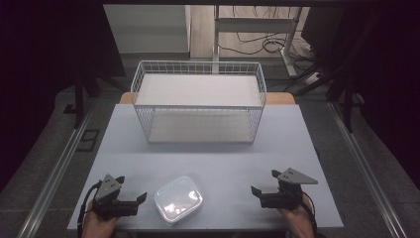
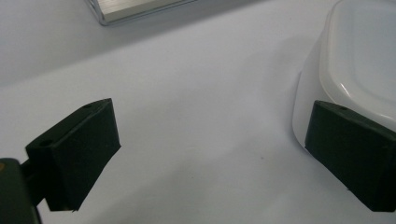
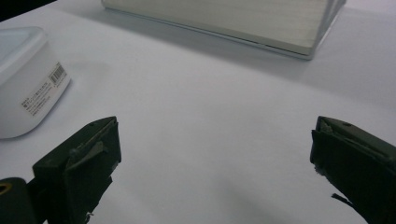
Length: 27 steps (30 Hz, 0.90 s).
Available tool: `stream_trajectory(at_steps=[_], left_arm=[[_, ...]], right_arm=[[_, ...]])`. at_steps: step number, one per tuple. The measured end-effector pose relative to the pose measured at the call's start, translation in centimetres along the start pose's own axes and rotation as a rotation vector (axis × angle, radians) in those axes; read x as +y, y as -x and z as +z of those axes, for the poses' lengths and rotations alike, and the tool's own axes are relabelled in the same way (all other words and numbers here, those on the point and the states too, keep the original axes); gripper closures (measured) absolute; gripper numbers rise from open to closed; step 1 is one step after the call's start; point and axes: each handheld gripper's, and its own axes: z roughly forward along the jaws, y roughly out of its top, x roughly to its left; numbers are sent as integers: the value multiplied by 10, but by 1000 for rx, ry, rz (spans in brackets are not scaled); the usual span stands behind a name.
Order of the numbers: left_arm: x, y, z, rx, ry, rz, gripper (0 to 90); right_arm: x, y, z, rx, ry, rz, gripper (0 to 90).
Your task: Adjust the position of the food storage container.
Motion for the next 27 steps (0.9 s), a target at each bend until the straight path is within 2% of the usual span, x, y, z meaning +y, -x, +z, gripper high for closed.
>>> stream_trajectory(at_steps=[5,12,17,18,19,20,23,25,27], left_arm=[[-1,-1,-1,-13,8,-7,38],[0,2,1,-18,-13,32,49],[0,3,1,-28,-13,35,33],[0,2,-2,-71,-11,27,29],[0,2,-2,-71,-11,27,30],[0,3,-4,-101,-12,17,37],[2,6,-7,-105,-8,23,60],[3,8,-11,-107,3,29,116],[4,10,-16,-132,16,28,194]], right_arm=[[-1,-6,6,18,-52,-27,15],[-1,-5,6,17,-45,-15,16],[-1,-7,7,11,-52,-19,15],[-1,-7,8,9,-58,-19,10],[-1,-8,8,8,-61,-19,7],[-1,-8,9,9,-64,-17,4],[-1,-10,9,6,-69,-16,0],[0,-12,11,21,-70,-11,0],[2,-14,12,26,-71,-10,0]])
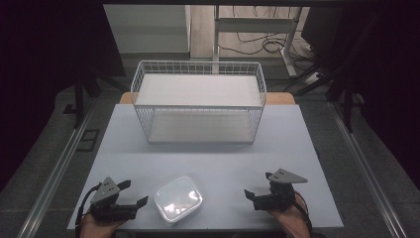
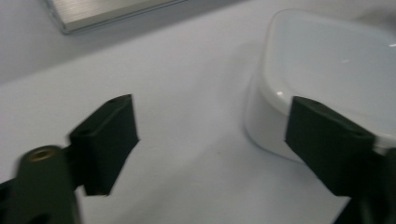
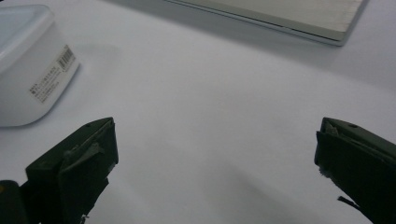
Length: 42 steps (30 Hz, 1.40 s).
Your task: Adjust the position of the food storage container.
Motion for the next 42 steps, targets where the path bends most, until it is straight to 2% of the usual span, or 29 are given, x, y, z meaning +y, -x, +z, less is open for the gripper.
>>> stream_trajectory(at_steps=[3,4,5,6,7,8,12,13,14,15,17,18,19,21,22,23,27,29,31,33,35,39,42], left_arm=[[0,4,-5,-25,-4,19,327],[-1,5,-6,-32,-8,21,434],[-1,7,-6,-35,-11,22,434],[-1,9,-7,-34,-15,12,541],[-1,11,-7,-32,-19,3,541],[-1,14,-8,-33,-18,-5,585],[-3,25,-10,-33,-48,24,834],[-5,27,-9,-48,-70,18,870],[-5,27,-9,-48,-70,18,898],[-6,27,-8,-53,-85,10,898],[-9,28,-6,-61,-118,-1,900],[-9,29,-6,-65,-130,1,900],[-10,30,-5,-74,-143,4,900],[-10,33,-2,-82,-165,10,900],[-10,34,-1,-87,-176,10,900],[-10,36,2,-96,-193,6,900],[-10,39,8,-101,-212,-11,900],[-9,40,12,-92,-207,-17,900],[-6,42,19,-113,-187,-40,899],[-4,46,25,-95,-193,-23,900],[-2,47,30,-94,-196,-24,899],[2,44,36,-77,-182,-43,899],[5,41,41,-72,-169,-57,899]], right_arm=[[2,-4,1,13,-6,-10,0],[3,-7,2,13,-24,-13,10],[3,-7,2,13,-24,-13,10],[5,-11,2,5,-48,-17,57],[5,-11,2,5,-48,-17,57],[5,-12,2,7,-52,-15,77],[9,-19,3,40,-75,-12,217],[10,-20,3,48,-82,-14,250],[10,-22,5,62,-88,-16,283],[10,-22,5,62,-88,-16,283],[12,-27,7,73,-98,-36,345],[14,-32,8,84,-104,-54,399],[14,-32,8,84,-104,-54,399],[17,-39,11,98,-112,-85,479],[17,-39,11,98,-112,-85,479],[18,-41,14,116,-115,-92,525],[20,-46,18,154,-120,-100,584],[21,-52,21,175,-132,-113,615],[22,-59,29,210,-157,-123,661],[22,-61,32,225,-165,-124,678],[23,-66,37,246,-181,-133,707],[23,-75,43,261,-198,-160,737],[23,-77,47,262,-209,-160,751]])
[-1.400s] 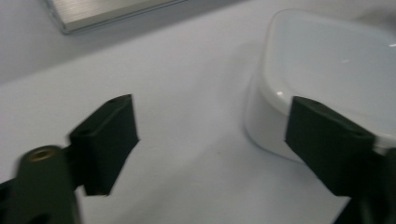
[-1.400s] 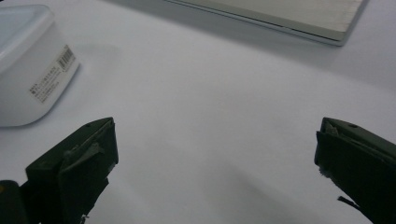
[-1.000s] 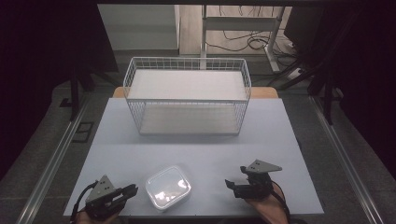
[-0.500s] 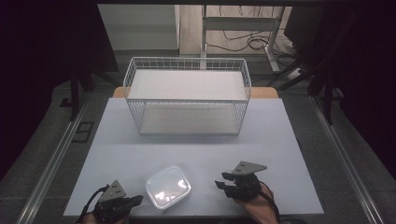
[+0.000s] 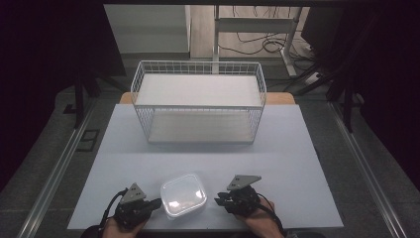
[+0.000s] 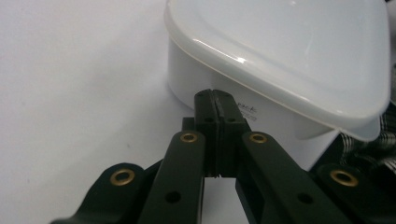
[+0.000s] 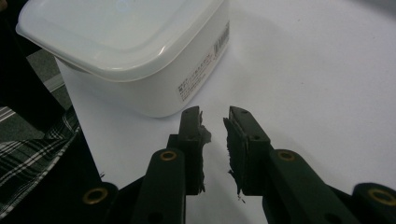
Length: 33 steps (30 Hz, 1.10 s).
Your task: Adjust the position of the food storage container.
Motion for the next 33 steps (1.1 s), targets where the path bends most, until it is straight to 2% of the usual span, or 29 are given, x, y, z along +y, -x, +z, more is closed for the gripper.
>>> stream_trajectory(at_steps=[3,7,10,13,14,18,23,29,33], left_arm=[[4,-2,5,-4,5,-6,899],[12,-2,16,-14,2,-1,899],[19,1,23,-19,0,15,899],[25,1,30,-22,4,18,898],[27,1,32,-21,6,21,898],[38,0,40,-27,18,22,898],[48,2,51,-29,18,25,899],[49,11,55,-56,16,31,899],[48,10,55,-76,16,36,897]], right_arm=[[0,2,3,6,-3,11,765],[0,7,5,29,8,56,781],[0,9,4,26,19,79,786],[0,10,2,20,24,83,792],[-1,11,1,7,26,84,792],[-2,14,-1,5,27,97,801],[-4,19,-6,-34,33,103,818],[-7,32,-12,-75,42,136,824],[-7,33,-13,-76,39,135,822]])
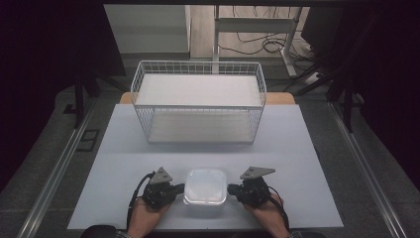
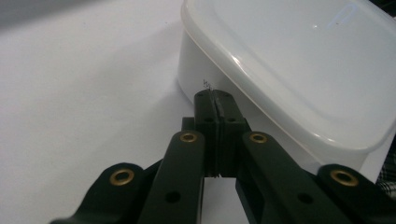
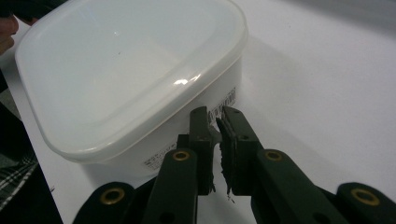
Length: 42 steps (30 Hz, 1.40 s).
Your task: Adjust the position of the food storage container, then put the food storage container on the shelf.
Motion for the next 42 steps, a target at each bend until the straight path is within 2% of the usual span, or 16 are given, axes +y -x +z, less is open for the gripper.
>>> stream_trajectory(at_steps=[1,3,6,7,9,11,14,19,22,28,30,35,42], left_arm=[[-1,-1,-1,-2,0,3,883],[-2,-3,-5,20,3,18,853],[-4,-10,-12,30,13,26,727],[-5,-11,-14,41,14,36,643],[-8,-14,-18,61,15,64,608],[-10,-15,-21,84,19,104,524],[-12,-16,-23,92,21,136,396],[-14,-20,-22,62,42,109,242],[-15,-21,-20,65,42,98,142],[-17,-23,-19,77,46,98,82],[-18,-25,-19,84,55,95,76],[-19,-29,-20,71,93,86,79],[-18,-30,-24,75,102,84,83]], right_arm=[[0,0,0,0,-3,-7,820],[0,-1,-1,-18,-4,-32,812],[-2,0,-6,-43,12,-53,764],[-4,3,-10,-49,23,-59,713],[-5,5,-12,-56,27,-59,686],[-8,8,-16,-64,42,-55,614],[-12,12,-22,-76,64,-57,491],[-17,18,-23,-84,71,-65,344],[-18,18,-20,-87,72,-80,249],[-19,19,-18,-84,71,-80,174],[-20,20,-17,-85,72,-79,162],[-20,21,-16,-75,69,-67,137],[-18,21,-19,-95,79,-62,110]])
